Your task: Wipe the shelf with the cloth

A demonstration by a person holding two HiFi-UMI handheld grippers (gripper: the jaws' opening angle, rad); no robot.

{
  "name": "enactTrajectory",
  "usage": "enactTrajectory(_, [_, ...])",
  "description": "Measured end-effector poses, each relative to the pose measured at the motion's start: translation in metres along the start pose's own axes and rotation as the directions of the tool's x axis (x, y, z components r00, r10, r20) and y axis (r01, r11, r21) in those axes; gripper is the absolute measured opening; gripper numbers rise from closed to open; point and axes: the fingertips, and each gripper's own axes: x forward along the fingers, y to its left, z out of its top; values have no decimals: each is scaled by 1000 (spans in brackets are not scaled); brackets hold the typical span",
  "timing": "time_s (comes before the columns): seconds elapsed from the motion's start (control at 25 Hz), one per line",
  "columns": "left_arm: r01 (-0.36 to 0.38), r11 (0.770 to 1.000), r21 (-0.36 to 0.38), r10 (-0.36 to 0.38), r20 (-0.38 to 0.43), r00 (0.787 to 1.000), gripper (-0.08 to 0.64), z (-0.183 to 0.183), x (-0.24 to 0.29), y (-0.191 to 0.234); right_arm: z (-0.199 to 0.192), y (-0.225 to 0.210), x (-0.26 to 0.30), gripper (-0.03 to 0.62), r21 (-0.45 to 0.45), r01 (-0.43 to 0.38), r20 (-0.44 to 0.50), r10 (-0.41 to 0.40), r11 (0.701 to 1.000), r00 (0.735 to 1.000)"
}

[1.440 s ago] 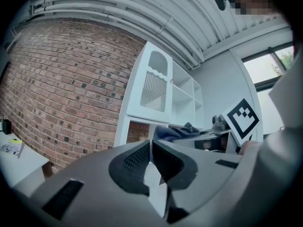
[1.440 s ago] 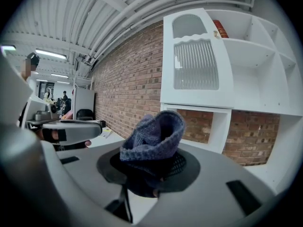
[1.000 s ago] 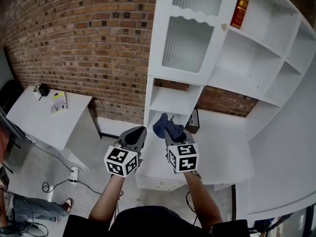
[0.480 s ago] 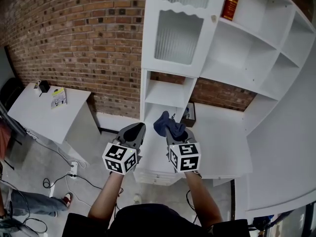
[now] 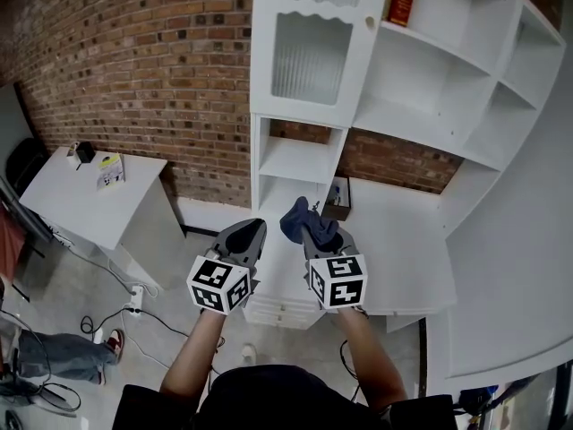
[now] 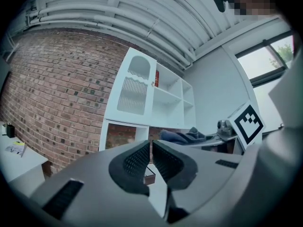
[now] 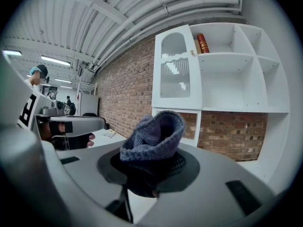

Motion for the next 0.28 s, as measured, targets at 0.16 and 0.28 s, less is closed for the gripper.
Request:
enactTrajectory(0.16, [5,1000,6,-5,-7,1000,31,-4,-9,-20,-5,0,-18,133,9,-1,5,1,1000,1000])
enactTrajectory(0.28, [2,1000,12,-1,-5,1000,31,-4,-15,-32,-8,3,-31,133,7,-9,7,9,1000,1000])
